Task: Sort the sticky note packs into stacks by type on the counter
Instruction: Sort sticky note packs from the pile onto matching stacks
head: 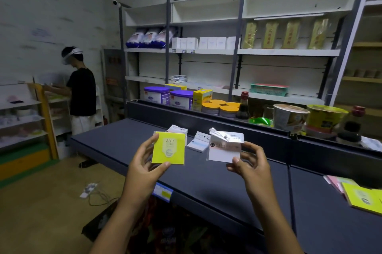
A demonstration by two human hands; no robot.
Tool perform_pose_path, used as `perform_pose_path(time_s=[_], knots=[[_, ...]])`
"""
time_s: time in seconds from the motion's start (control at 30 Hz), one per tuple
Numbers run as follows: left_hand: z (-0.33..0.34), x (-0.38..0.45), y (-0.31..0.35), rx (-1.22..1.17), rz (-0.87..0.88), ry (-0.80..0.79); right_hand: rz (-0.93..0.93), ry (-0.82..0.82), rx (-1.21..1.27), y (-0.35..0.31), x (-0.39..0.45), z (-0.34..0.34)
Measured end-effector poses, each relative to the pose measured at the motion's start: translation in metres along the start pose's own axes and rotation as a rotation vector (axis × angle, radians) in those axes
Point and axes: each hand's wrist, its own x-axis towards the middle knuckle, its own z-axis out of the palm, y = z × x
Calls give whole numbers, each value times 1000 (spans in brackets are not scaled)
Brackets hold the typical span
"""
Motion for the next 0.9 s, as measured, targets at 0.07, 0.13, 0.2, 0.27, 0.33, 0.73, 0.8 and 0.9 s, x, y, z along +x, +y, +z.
perform_pose_path(time_s=[0.07,0.13,0.2,0.27,0.33,0.73,0.8,0.9], knots=[[-1,13,-7,-3,3,1,-14,6,-1,3,12,5],[-2,26,-17,-14,-1,-5,-23,17,-5,8,23,10],[-3,40,-28,-18,-5,-23,-29,34,-12,12,33,14],[-3,56,-41,-27,-6,-41,-31,51,-23,18,43,19],[-4,73,-54,-47,-10,-57,-31,75,-35,24,53,25],[-51,179,-123,-183,-32,-101,35,136,-87,74,124,119],[-64,190,-130,-189,-31,-94,41,116,-110,84,135,140],[-85,203,-140,-189,-40,-74,39,90,-160,99,151,170]])
